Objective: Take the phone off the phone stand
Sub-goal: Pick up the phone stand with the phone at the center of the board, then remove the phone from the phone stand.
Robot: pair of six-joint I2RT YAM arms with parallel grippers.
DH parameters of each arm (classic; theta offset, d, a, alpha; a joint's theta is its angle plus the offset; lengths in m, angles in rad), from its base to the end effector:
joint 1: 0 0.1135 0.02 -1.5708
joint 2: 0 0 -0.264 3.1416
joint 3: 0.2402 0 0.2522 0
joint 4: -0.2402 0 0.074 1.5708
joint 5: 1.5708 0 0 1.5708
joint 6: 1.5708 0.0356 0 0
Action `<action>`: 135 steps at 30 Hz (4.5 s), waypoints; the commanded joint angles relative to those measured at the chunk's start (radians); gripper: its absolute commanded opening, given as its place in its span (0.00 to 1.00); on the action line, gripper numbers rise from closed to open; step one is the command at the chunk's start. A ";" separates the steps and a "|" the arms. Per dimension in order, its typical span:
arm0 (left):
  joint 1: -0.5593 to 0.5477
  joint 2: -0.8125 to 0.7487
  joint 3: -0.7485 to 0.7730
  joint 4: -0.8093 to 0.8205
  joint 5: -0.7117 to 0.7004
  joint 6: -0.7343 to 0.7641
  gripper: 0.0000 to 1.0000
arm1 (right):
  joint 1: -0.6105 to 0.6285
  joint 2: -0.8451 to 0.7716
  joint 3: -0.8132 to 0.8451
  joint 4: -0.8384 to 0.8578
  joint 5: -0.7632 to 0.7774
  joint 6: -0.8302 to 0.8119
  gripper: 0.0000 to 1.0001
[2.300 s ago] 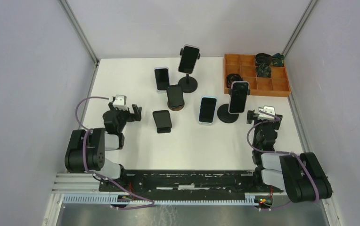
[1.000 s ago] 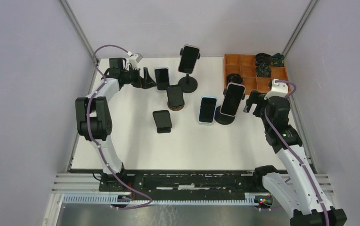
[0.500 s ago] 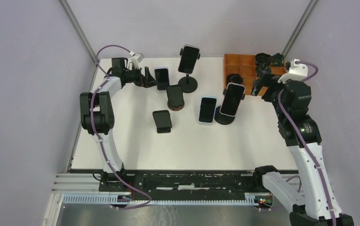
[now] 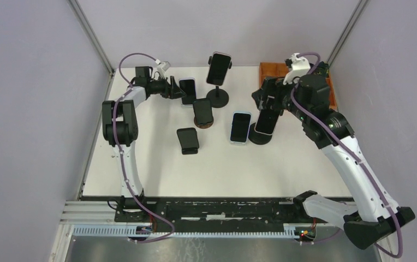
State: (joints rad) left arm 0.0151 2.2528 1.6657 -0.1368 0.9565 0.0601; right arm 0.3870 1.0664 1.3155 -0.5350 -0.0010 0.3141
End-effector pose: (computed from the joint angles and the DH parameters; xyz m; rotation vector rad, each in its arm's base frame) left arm 0.4948 -0.0216 0.1701 0.5292 2.0551 -1.0355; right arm 0.2039 0.0831 0.4322 -0.0694 1.8838 0.4853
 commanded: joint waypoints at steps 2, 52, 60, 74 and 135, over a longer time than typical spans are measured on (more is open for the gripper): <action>-0.033 0.058 0.079 0.047 0.101 -0.049 0.76 | 0.140 0.079 0.079 0.044 -0.005 0.002 0.98; 0.076 -0.768 0.065 -1.190 0.263 0.555 0.02 | 0.380 0.186 -0.141 0.613 -0.480 0.131 0.87; 0.013 -0.965 -0.052 -1.328 0.402 0.534 0.02 | 0.398 0.163 -0.194 0.793 -0.588 0.208 0.86; -0.054 -1.061 -0.071 -1.327 0.493 0.417 0.02 | 0.511 0.154 -0.298 1.033 -0.693 0.245 0.86; -0.059 -1.261 -0.040 -1.059 0.211 0.531 1.00 | 0.486 0.069 -0.422 1.531 -0.970 0.626 0.00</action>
State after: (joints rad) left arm -0.0456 1.0328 1.6619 -1.1378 1.2499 0.3222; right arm 0.8703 1.1667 0.8700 0.7746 -0.9325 0.8303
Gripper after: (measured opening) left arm 0.997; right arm 0.201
